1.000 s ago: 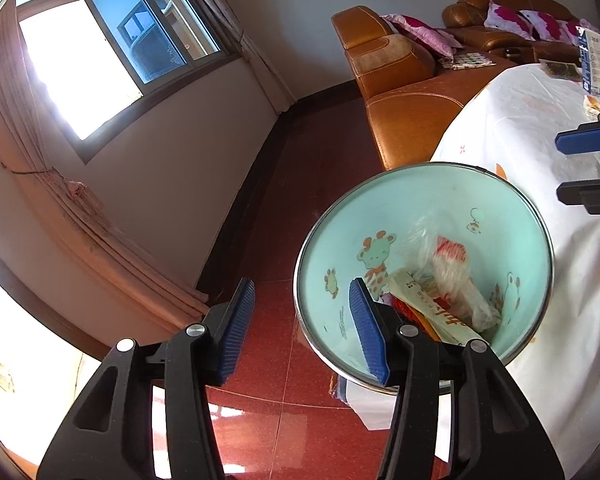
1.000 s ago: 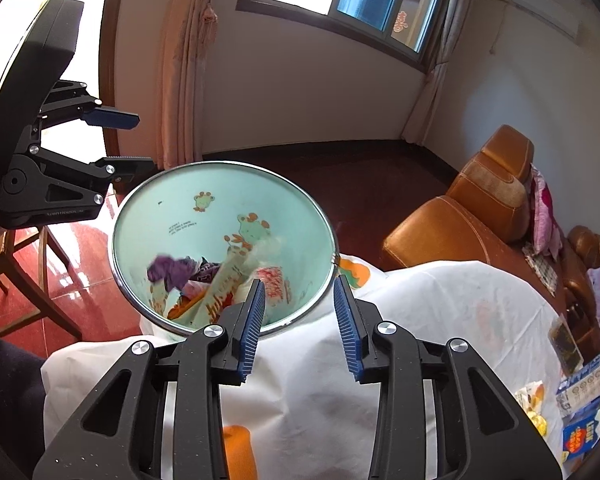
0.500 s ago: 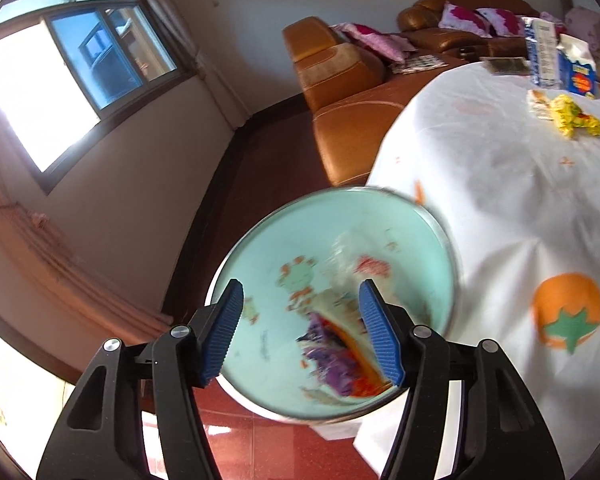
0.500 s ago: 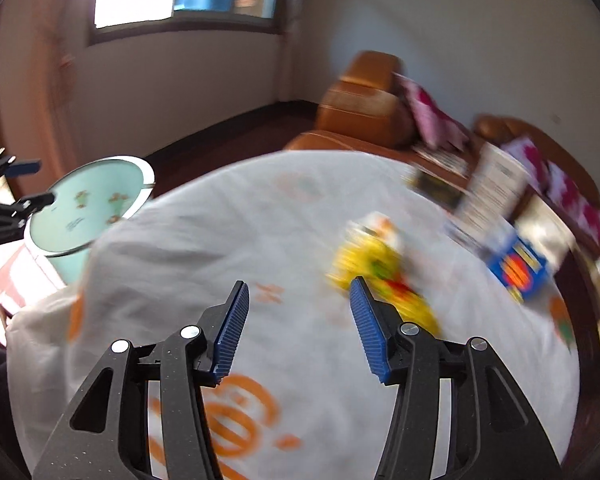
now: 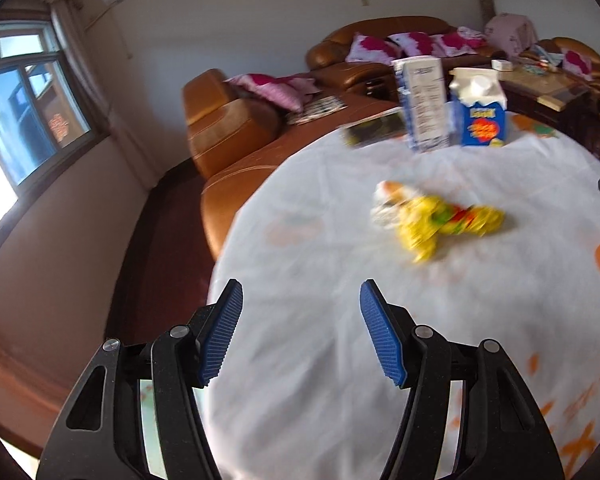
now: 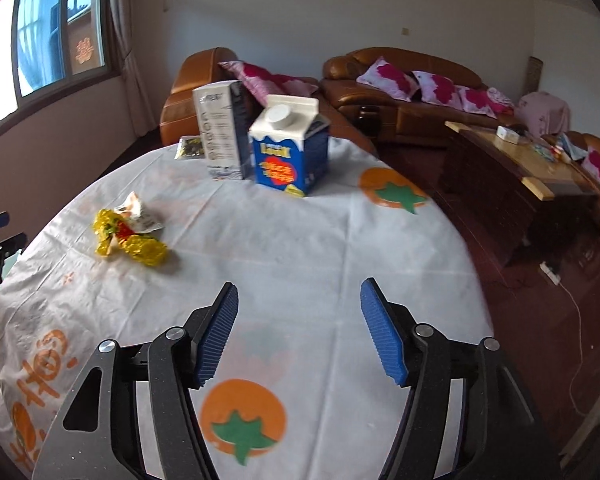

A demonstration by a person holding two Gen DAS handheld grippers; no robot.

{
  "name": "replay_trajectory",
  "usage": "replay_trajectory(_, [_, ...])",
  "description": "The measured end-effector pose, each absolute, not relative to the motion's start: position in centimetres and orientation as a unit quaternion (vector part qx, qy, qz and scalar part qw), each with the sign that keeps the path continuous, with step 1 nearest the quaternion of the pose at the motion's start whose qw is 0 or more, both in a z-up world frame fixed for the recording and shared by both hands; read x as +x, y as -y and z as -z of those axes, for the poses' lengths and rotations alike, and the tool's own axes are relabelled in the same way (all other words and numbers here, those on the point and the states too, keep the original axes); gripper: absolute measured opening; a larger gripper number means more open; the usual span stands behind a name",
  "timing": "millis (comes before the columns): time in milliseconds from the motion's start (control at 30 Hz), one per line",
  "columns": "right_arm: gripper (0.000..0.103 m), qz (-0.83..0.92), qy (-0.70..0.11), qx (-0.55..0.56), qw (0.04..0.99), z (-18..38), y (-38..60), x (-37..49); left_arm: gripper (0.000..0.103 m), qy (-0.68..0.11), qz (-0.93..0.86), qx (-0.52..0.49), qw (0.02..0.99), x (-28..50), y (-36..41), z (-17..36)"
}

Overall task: Collect trash
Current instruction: 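Move the left gripper to the table and grasp the yellow-red candy wrapper, then carry the yellow wrapper to the bin with the left gripper while the right grasps the snack packet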

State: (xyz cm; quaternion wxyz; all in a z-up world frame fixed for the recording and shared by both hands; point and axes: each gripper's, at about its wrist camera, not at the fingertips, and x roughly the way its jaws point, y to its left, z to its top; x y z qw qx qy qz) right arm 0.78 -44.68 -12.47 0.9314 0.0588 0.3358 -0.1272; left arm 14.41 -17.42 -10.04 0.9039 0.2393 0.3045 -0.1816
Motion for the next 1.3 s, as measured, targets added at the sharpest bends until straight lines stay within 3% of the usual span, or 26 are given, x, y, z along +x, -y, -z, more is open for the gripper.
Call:
replay_trajectory(400, [0.073, 0.151, -0.318, 0.077, 0.933, 13.2, 47.2, -0.8, 0.061, -0.322, 0.222, 0.244, 0.887, 18.4, 26.1, 11.9])
replay_trajectory(567, [0.073, 0.151, -0.322, 0.089, 0.931, 13.9, 47.8, -0.9, 0.048, -0.334, 0.242, 0.256, 0.874, 17.9, 27.3, 13.8])
replay_trajectory(633, [0.074, 0.151, -0.318, 0.091, 0.932, 13.8, 47.9, -0.8, 0.032, -0.343, 0.257, 0.245, 0.869, 17.9, 27.5, 13.7])
replay_trajectory(767, [0.074, 0.149, -0.322, 0.084, 0.931, 13.8, 47.6, -0.5, 0.025, -0.349, 0.266, 0.243, 0.865, 17.4, 27.6, 13.9])
replay_trajectory(900, [0.074, 0.148, -0.322, 0.083, 0.931, 13.8, 47.1, -0.4, 0.012, -0.347, 0.273, 0.248, 0.862, 17.0, 27.4, 13.8])
replay_trajectory(1300, [0.074, 0.104, -0.330, 0.073, 0.935, 12.7, 43.4, 2.6, 0.010, -0.330, 0.250, 0.201, 0.888, 15.6, 19.4, 9.1])
